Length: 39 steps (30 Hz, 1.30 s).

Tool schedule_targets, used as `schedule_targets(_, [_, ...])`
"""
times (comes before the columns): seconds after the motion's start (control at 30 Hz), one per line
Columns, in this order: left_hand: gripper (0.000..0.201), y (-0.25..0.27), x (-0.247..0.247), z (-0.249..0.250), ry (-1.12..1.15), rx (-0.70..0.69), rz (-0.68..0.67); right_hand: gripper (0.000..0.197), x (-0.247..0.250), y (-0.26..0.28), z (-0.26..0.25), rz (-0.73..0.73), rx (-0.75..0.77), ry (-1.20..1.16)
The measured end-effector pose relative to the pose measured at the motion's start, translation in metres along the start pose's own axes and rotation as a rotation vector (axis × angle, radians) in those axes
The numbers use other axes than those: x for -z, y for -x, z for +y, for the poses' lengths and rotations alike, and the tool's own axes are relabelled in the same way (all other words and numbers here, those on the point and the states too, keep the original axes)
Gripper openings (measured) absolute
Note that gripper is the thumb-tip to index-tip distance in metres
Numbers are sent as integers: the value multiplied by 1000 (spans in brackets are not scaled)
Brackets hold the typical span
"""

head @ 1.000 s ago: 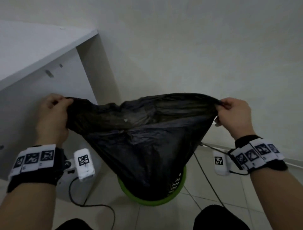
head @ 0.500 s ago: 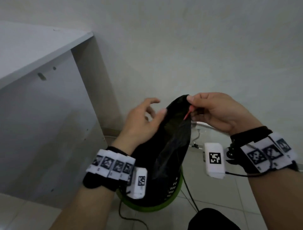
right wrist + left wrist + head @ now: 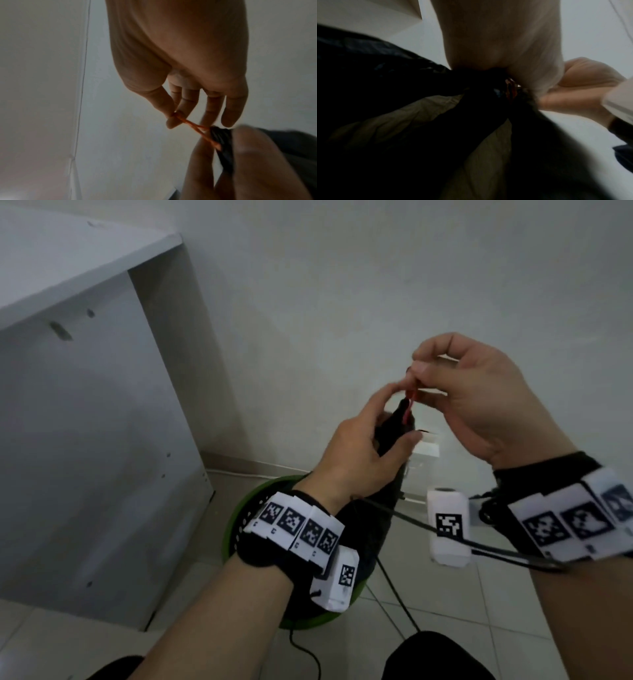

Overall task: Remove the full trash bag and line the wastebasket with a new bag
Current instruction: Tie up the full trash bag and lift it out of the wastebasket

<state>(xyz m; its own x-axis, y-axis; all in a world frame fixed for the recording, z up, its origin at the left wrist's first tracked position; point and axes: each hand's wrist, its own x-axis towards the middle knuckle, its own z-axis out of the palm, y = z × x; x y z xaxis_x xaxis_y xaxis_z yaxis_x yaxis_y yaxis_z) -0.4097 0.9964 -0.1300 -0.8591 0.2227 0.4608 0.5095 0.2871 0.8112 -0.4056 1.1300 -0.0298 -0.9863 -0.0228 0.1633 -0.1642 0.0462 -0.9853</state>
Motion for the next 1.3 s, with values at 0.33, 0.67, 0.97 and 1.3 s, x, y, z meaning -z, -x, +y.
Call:
schedule_targets(0.33, [21,50,34,-60,158,316,145,19,-15,-21,24,272,211,227])
schedule_targets(0.67, [22,37,191,-13,-144,334,29,12,-73,-6,115,-256,90,806])
schedule_targets(0.97, [25,37,214,26,-66,219,-35,29,-170,39,65,-431,142,154])
schedule_targets(1.3, [41,30,240,64,95,95,181,38,-165,46,123,-448,156,580])
